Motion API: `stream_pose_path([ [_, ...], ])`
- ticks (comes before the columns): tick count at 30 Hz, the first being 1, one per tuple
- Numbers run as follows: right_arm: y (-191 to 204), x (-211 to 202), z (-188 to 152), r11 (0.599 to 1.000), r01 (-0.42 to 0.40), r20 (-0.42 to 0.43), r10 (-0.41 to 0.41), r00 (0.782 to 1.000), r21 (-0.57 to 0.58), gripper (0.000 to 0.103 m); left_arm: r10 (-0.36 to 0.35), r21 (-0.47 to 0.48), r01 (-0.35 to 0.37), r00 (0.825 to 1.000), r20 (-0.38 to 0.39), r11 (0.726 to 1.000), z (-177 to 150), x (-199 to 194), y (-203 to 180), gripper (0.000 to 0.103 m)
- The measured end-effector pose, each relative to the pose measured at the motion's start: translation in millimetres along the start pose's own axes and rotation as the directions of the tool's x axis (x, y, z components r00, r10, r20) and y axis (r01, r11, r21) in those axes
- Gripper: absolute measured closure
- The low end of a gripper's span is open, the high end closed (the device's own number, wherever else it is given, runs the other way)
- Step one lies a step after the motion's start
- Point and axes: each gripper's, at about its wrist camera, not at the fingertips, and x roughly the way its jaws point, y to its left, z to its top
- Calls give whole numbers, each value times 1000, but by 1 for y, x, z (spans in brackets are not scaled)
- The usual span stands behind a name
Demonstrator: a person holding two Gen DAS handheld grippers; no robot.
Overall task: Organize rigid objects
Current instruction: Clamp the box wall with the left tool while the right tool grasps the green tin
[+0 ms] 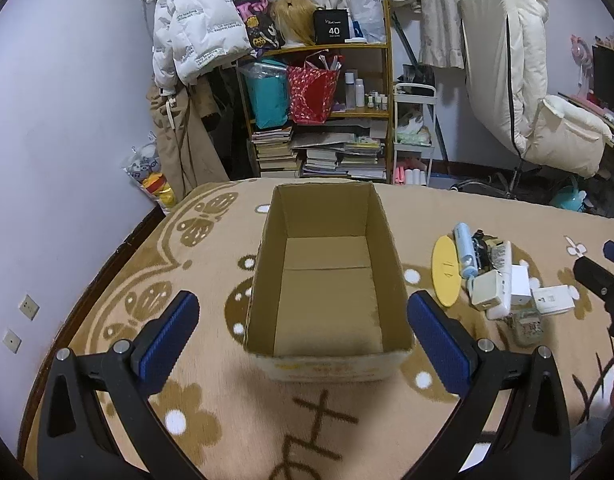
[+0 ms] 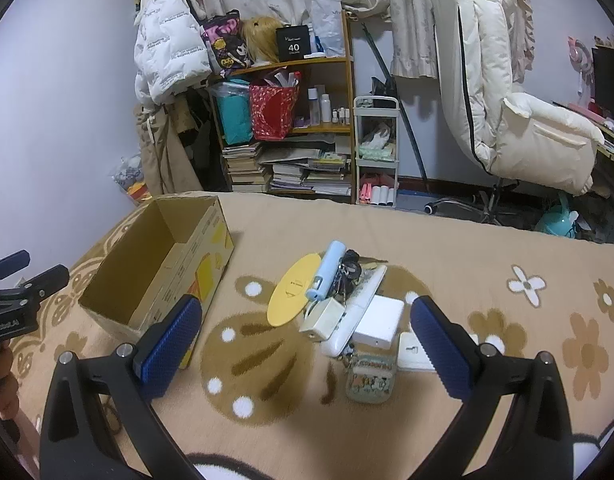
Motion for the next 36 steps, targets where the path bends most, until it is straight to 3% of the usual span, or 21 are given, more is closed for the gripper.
stream_pose_path([
  [10, -6, 31, 12, 1000, 13, -33, -14, 999, -23, 0, 7, -3, -7, 997, -78, 1000, 16, 51, 7, 0],
  [21, -42, 74, 6, 995, 72, -160, -61, 985, 65, 0, -24, -34, 17, 976, -219, 999, 13, 105, 18, 1],
  [24, -50, 85, 1, 993, 84, -201, -65, 977, 87, 0, -35, -42, 25, 967, -253, 999, 10, 114, 20, 12],
  [31, -56, 102, -9, 989, 109, -276, -77, 958, 103, 0, -121, -98, 94, 943, -310, 991, 5, 128, 25, 14],
  [35, -55, 103, -13, 987, 123, -306, -85, 948, 107, 0, -93, -76, 72, 943, -320, 995, 3, 131, 24, 15],
  [36, -55, 103, -14, 987, 119, -314, -80, 946, 108, 0, -88, -74, 68, 942, -325, 995, 2, 132, 24, 19],
])
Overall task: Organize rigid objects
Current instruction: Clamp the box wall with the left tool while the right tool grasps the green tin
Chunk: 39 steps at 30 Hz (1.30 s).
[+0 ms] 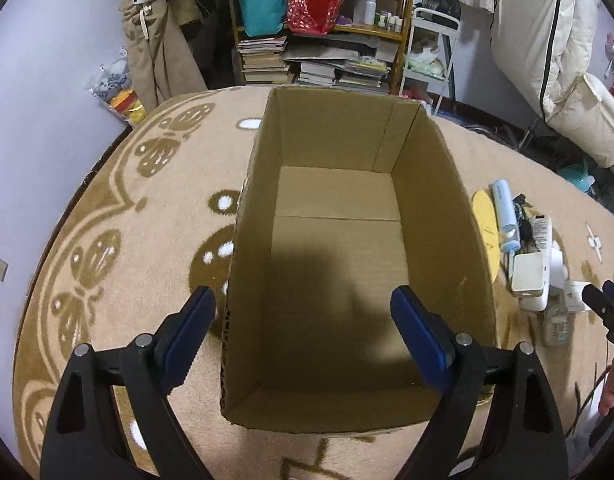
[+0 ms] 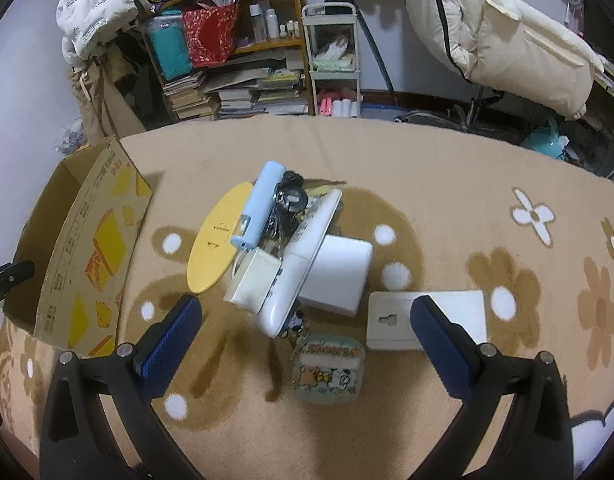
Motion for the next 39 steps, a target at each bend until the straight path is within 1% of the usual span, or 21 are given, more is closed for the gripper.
stream_pose_path([
  [1, 1, 1, -1, 1000, 0, -8, 0, 1000, -2, 0, 8, 2, -8, 1000, -7, 1000, -1, 2, -1, 23],
  [3, 2, 5, -3, 1000, 1, -23, -1, 1000, -7, 0, 24, -3, -24, 999, -25, 1000, -1, 6, 0, 36],
  [4, 3, 7, -4, 1000, 5, -30, -5, 1000, -11, 0, 24, -7, -25, 999, -32, 1000, -2, 7, 1, 40],
  [6, 4, 11, -6, 1000, 13, -49, -14, 999, -18, 0, 45, -17, -45, 998, -45, 999, -3, 11, 5, 52],
  [7, 4, 12, -7, 1000, 16, -57, -17, 998, -19, 0, 56, -26, -57, 997, -55, 998, -3, 13, 7, 54],
  [9, 5, 17, -9, 999, 27, -79, -28, 996, -21, 0, 57, -47, -60, 996, -65, 997, -4, 16, 12, 64],
  [12, 2, 24, -11, 999, 46, -112, -48, 993, -15, 0, 71, -72, -78, 993, -91, 994, -5, 21, 19, 74],
  [13, 1, 26, -12, 999, 52, -123, -53, 991, -13, 0, 74, -86, -83, 992, -106, 993, -5, 24, 22, 76],
  [14, -1, 28, -13, 998, 59, -135, -59, 989, -10, 5, 75, -93, -86, 990, -116, 992, -6, 26, 24, 79],
  [16, -5, 35, -15, 998, 64, -172, -63, 983, 0, 12, 78, -98, -91, 989, -122, 991, -7, 28, 26, 80],
  [18, -8, 41, -18, 998, 62, -205, -56, 977, 22, 22, 79, -93, -90, 990, -117, 992, -8, 27, 25, 80],
  [19, -10, 42, -19, 998, 56, -217, -48, 975, 31, 28, 84, -87, -95, 990, -114, 992, -7, 27, 24, 80],
  [20, -11, 45, -20, 998, 45, -230, -34, 973, 44, 30, 88, -80, -98, 990, -112, 992, -7, 27, 23, 80],
  [22, -12, 48, -21, 998, 40, -242, -26, 970, 55, 30, 95, -78, -105, 989, -114, 991, -7, 28, 23, 83],
  [24, -11, 50, -23, 998, 40, -252, -25, 967, 55, 30, 97, -84, -107, 988, -123, 991, -7, 29, 26, 90],
  [26, -8, 55, -26, 998, 40, -267, -26, 963, 46, 30, 88, -105, -102, 987, -133, 989, -8, 31, 30, 93],
  [28, -5, 60, -28, 998, 45, -280, -34, 959, 32, 32, 73, -125, -90, 988, -139, 988, -7, 32, 34, 93],
  [30, -1, 64, -31, 998, 70, -286, -67, 956, 0, 40, 67, -131, -86, 988, -139, 988, -8, 32, 34, 93],
  [33, 4, 68, -32, 995, 90, -284, -97, 954, -38, 42, 69, -130, -87, 988, -141, 988, -8, 33, 34, 93],
  [34, 6, 67, -32, 994, 96, -278, -105, 955, -45, 46, 68, -132, -87, 987, -144, 987, -8, 34, 34, 93],
  [39, 21, 53, -30, 992, 87, -221, -105, 970, -87, 46, 65, -136, -87, 986, -155, 987, -7, 38, 35, 93],
])
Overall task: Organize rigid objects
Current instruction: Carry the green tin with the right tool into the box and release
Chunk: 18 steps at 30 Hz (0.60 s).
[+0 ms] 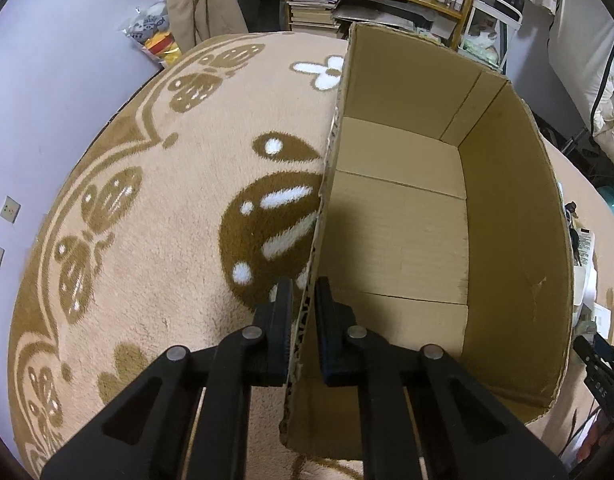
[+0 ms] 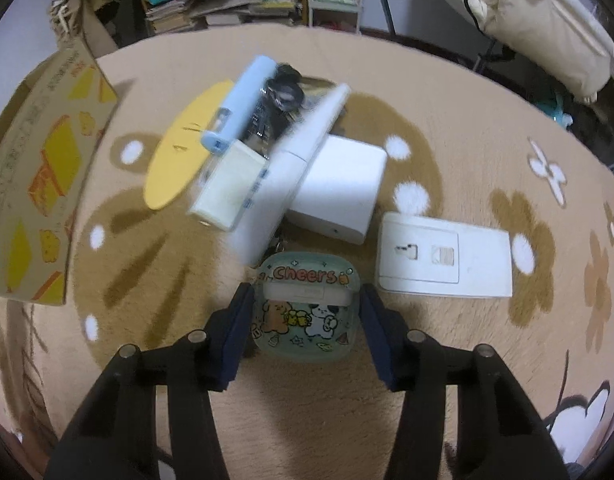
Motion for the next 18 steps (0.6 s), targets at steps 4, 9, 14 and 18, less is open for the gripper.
stream_pose_path([
  [4, 8, -18, 2, 1000, -12, 40, 12, 999, -12, 46, -7, 4, 7, 1000, 4, 1000, 0, 0, -1, 93],
  [9, 11, -40, 5, 999, -44, 93, 44, 995, -2, 46, -3, 8, 3, 1000, -1, 1000, 1, 2, -1, 93],
  [14, 13, -62, 20, 997, -71, 162, 72, 984, -18, 46, -7, 18, 7, 1000, -13, 1000, 0, 4, -1, 94],
  [18, 21, -80, 30, 993, -111, 206, 116, 972, -35, 46, -12, 12, 12, 1000, -15, 1000, -1, 4, 1, 94],
])
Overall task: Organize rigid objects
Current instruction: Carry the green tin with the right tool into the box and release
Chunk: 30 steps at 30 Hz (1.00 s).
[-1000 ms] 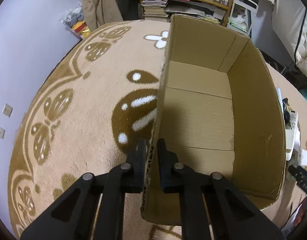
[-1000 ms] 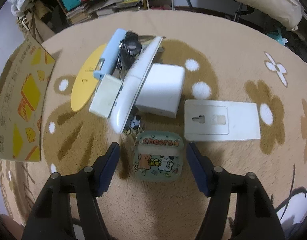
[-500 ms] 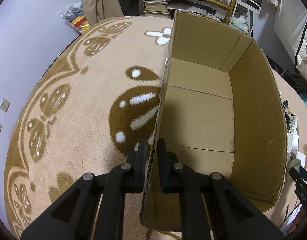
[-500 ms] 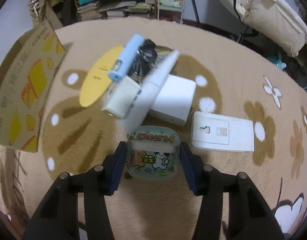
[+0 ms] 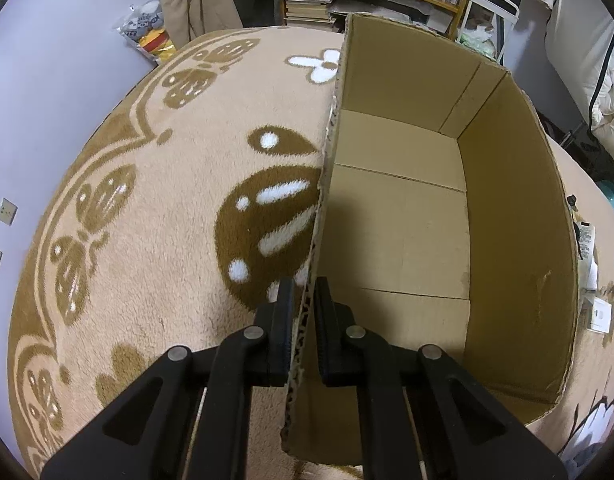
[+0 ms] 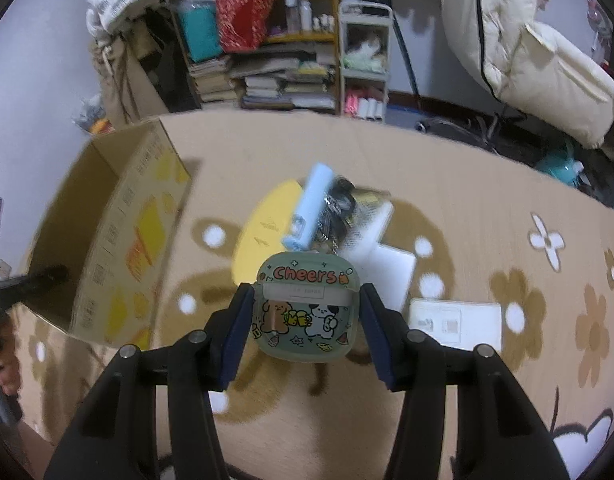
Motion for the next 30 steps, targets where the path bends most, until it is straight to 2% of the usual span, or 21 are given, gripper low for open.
stream_pose_path([
  [10, 57, -16, 48, 992, -113, 82, 117, 990, -49, 46, 15, -2, -16, 1000, -2, 1000, 1, 0, -1, 93],
  [15, 98, -25, 68, 979, -171, 110, 184, 977, -114, 46, 22, 5, -22, 1000, 1, 1000, 0, 1, -2, 93],
  [21, 132, -27, 84, 955, -268, 117, 283, 952, -124, 46, 14, -3, -14, 1000, -6, 1000, -1, 3, -1, 93],
  [25, 152, -14, 86, 947, -291, 84, 304, 949, -135, 46, 9, -5, -9, 1000, -17, 1000, -2, 6, 0, 94],
  [28, 161, 10, 84, 943, -314, -10, 315, 949, -112, 46, 0, -4, 0, 1000, -7, 1000, -4, 5, 2, 94],
  [30, 165, 21, 78, 946, -305, -44, 302, 952, -114, 46, -13, -14, 13, 1000, -8, 1000, -4, 6, 5, 94],
])
